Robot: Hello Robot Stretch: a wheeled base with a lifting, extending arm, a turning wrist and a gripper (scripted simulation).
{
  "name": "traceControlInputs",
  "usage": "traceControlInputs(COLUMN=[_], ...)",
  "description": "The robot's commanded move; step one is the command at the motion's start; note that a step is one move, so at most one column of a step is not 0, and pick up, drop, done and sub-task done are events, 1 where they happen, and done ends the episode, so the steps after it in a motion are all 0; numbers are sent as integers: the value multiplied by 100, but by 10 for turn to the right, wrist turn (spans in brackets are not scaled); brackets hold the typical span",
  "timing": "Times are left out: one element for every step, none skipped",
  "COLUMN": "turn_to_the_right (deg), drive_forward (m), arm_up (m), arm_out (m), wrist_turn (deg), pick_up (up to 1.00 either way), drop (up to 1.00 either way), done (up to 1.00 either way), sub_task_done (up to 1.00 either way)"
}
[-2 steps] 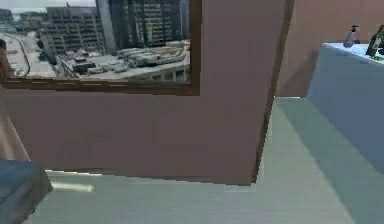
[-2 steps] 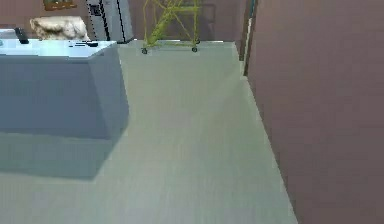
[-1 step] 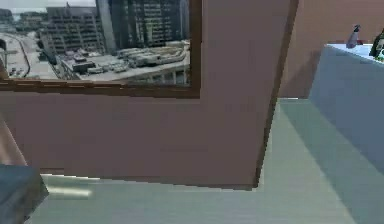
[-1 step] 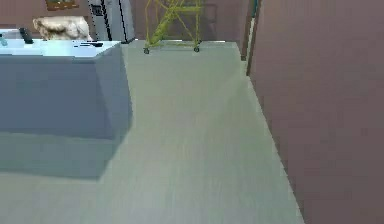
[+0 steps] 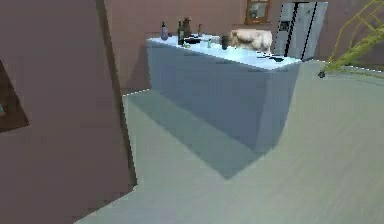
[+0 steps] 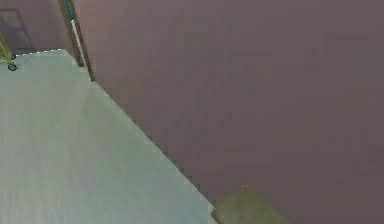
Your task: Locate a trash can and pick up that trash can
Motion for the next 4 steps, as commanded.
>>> traceControlInputs(turn_to_the_right=[390,0,180,0], drive_forward=[0,60,0,100], arm_up=[0,0,0,0], arm_out=[0,0,0,0], wrist_turn=[0,0,0,0], pick_up=[0,0,0,0], drop=[0,0,0,0], done=[0,0,0,0], sub_task_done=[0,0,0,0])
